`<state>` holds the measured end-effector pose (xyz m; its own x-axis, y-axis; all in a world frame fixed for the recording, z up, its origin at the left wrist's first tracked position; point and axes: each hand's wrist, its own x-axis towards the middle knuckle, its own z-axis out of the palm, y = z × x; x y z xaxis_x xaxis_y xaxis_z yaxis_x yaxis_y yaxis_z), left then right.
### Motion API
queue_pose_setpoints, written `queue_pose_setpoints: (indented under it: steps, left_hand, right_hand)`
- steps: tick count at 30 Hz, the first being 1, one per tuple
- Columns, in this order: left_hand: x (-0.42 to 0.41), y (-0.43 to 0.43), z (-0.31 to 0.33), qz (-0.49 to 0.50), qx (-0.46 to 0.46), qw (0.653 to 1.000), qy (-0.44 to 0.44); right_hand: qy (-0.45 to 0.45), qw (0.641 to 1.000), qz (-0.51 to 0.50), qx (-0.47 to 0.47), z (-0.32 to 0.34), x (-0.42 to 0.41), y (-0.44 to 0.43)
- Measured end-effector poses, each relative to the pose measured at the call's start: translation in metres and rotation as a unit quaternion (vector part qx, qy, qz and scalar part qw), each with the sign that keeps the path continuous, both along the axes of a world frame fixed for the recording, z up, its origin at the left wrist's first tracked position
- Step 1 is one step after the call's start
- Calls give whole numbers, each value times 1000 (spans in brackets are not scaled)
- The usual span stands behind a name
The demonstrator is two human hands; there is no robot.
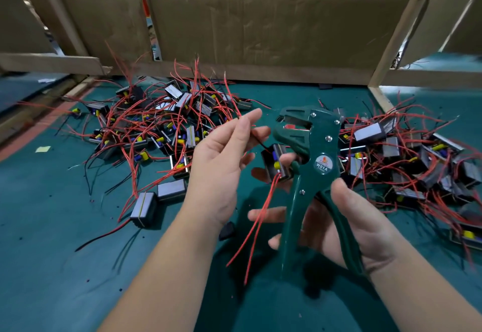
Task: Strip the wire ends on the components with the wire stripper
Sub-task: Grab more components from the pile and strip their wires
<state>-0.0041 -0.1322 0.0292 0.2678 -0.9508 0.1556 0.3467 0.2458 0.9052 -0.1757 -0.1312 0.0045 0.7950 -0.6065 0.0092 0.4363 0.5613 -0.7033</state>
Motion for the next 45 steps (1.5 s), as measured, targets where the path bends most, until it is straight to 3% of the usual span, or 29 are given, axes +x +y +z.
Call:
queue_pose_setpoints:
  steps: [2, 4, 8, 13, 22, 29, 34, 45]
  left_hand:
    - [2, -1, 3, -17, 1, 998, 63]
    - [8, -3, 6, 8, 27, 998, 63]
    - [16, -6, 3, 75, 75, 991, -79]
    - [11, -5, -3, 26, 59, 985, -158]
    - [8, 1, -1, 4, 5, 983, -182]
    - [6, 5, -2, -89, 57, 958, -265]
    - [4, 3, -4, -79, 74, 944, -313]
    - [4, 2, -5, -14, -2, 964, -266]
  right_hand:
    - [7, 999, -32, -23, 5, 3, -1]
    - [34, 998, -58, -20, 8, 2, -5]
    - [40, 993, -113, -9, 11, -1, -10]
    - [-16, 986, -167, 7, 15, -2, -9]
    - [-27, 986, -165, 10, 19, -2, -2]
    - [-19, 989, -129, -62, 25, -5, 0]
    - [11, 984, -162, -67, 26, -4, 0]
    - [44, 982, -179, -41, 26, -1, 3]
